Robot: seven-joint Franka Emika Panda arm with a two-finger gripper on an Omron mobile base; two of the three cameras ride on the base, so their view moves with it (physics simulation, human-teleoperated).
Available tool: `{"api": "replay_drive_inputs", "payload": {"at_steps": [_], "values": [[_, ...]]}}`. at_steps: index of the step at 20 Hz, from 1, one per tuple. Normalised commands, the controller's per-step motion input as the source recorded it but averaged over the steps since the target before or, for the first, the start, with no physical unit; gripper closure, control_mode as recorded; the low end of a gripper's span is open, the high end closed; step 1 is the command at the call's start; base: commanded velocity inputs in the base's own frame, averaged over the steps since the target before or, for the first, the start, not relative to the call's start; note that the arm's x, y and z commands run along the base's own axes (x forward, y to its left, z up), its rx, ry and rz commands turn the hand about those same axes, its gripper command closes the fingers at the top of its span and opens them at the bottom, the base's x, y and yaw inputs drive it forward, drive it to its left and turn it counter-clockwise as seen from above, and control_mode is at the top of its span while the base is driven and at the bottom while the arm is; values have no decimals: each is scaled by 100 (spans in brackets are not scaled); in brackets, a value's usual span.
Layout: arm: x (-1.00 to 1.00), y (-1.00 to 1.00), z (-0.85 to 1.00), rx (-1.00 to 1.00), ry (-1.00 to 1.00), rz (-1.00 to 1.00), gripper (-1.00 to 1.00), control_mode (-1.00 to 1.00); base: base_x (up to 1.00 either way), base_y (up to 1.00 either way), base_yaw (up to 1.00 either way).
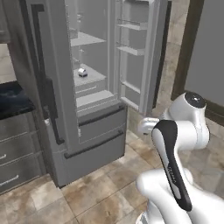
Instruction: Take a sugar cube from the saucer and place it inside the coffee. Then, grab milk from the fridge and place it next to the coffee on the counter to sweeten the coffee.
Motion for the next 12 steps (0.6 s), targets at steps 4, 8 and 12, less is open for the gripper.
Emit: {"api": "replay_drive_inputs", "payload": {"at_steps": [4,8,12], "values": [[0,0,0,0,0,0,-100,100,38,-50,47],[0,0,0,0,0,0,-100,100,30,-52,41],[0,0,0,0,0,0,-100,100,27,-47,33]]}}
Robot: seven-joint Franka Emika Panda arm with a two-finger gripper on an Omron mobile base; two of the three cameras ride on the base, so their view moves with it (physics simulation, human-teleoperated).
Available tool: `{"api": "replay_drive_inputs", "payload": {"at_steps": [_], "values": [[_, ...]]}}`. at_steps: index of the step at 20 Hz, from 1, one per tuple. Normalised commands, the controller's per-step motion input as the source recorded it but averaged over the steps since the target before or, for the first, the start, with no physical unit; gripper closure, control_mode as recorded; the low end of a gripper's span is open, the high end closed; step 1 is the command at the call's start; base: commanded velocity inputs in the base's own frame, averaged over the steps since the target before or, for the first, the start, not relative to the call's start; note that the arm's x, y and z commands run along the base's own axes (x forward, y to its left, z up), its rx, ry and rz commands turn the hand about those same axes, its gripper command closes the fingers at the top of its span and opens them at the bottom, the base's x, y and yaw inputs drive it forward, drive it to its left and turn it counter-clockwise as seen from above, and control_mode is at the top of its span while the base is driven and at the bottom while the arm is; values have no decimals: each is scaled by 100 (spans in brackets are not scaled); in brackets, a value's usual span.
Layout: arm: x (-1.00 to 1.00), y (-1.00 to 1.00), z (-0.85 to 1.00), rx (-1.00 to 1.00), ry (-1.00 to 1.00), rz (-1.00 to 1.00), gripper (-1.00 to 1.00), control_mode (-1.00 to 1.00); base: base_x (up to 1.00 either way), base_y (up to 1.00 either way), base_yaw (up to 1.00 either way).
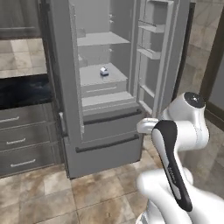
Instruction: Take a sugar cube from the saucer and place it inside the coffee. Then, grab milk from the fridge and place it next to the coffee on the counter to sweeten the coffee.
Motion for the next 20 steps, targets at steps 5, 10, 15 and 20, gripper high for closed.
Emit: {"api": "replay_drive_inputs", "payload": {"at_steps": [5,10,15,20], "values": [[0,0,0,0,0,0,-100,100,28,-55,24],[0,0,0,0,0,0,-100,100,53,-38,10],[0,0,0,0,0,0,-100,100,82,-1,0],[0,0,0,0,0,0,-100,100,78,0,0]]}}
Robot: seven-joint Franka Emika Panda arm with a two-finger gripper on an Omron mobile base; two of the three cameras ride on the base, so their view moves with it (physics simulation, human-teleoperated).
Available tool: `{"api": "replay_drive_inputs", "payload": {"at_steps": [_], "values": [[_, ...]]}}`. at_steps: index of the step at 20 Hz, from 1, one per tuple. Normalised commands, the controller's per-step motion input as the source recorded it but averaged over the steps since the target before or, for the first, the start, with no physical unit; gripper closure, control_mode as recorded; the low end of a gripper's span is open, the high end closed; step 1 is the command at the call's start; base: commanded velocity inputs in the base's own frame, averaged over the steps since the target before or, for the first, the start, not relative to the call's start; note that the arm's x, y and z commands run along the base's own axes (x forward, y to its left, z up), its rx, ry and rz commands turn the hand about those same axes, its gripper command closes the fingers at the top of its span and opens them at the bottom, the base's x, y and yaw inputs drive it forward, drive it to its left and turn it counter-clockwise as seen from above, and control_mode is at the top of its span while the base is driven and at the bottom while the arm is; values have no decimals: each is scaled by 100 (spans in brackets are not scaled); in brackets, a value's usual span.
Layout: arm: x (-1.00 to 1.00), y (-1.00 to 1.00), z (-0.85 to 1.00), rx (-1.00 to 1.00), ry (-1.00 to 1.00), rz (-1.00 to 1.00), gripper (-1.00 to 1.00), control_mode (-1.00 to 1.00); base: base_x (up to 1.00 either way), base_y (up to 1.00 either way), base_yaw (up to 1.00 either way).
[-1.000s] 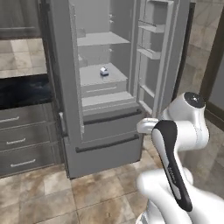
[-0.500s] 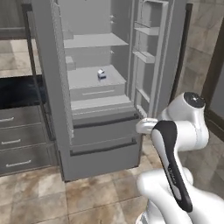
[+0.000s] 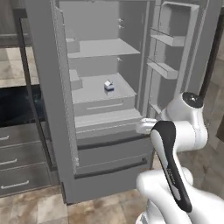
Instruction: Take a sugar cube from the saucer and place it inside the coffee. Then, grab milk from the fridge and place it next to the coffee on the counter to sweeten the coffee.
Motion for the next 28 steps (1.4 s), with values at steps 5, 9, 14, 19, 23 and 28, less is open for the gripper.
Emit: {"api": "replay_drive_inputs", "payload": {"at_steps": [5,9,14,19,23,28], "values": [[0,0,0,0,0,0,-100,100,65,0,0],[0,0,0,0,0,0,-100,100,62,1,0],[0,0,0,0,0,0,-100,100,57,3,0],[0,0,0,0,0,0,-100,100,45,3,0],[0,0,0,0,0,0,-100,100,37,6,0],[0,0,0,0,0,0,-100,100,30,12,0]]}}
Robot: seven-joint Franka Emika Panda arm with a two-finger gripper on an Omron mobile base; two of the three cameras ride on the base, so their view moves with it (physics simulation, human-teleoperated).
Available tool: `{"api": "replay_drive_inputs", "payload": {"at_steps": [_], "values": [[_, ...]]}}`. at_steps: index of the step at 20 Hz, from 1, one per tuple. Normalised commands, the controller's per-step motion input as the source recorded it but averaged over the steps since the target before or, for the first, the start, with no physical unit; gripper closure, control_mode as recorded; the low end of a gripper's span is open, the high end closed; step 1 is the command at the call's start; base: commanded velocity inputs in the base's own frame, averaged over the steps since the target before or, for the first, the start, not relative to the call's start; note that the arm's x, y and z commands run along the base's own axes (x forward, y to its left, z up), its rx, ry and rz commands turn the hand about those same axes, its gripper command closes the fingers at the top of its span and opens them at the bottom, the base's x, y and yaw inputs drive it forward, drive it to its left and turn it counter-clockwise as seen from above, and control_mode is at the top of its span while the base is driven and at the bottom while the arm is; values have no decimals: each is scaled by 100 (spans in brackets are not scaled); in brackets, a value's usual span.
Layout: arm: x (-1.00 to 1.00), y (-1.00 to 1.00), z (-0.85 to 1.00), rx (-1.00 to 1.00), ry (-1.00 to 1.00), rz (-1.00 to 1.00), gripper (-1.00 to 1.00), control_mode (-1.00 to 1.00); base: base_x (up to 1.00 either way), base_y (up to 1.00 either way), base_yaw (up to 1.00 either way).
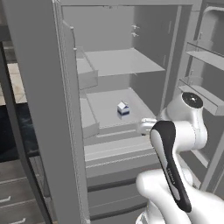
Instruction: Take a sugar cube from the saucer and place it inside the coffee. Then, grab milk from the fridge and place it next to the coffee on the counter to sweeten the coffee.
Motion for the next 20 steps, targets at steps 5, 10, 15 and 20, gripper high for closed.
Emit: {"api": "replay_drive_inputs", "payload": {"at_steps": [5,10,15,20], "values": [[16,0,-10,-1,-2,0,-100,-100,11,2,0],[22,0,-11,-1,-5,0,-100,-100,0,0,0],[32,0,-3,-8,-19,0,-100,-100,0,0,0],[55,0,0,-8,-13,1,-100,-100,0,0,0]]}}
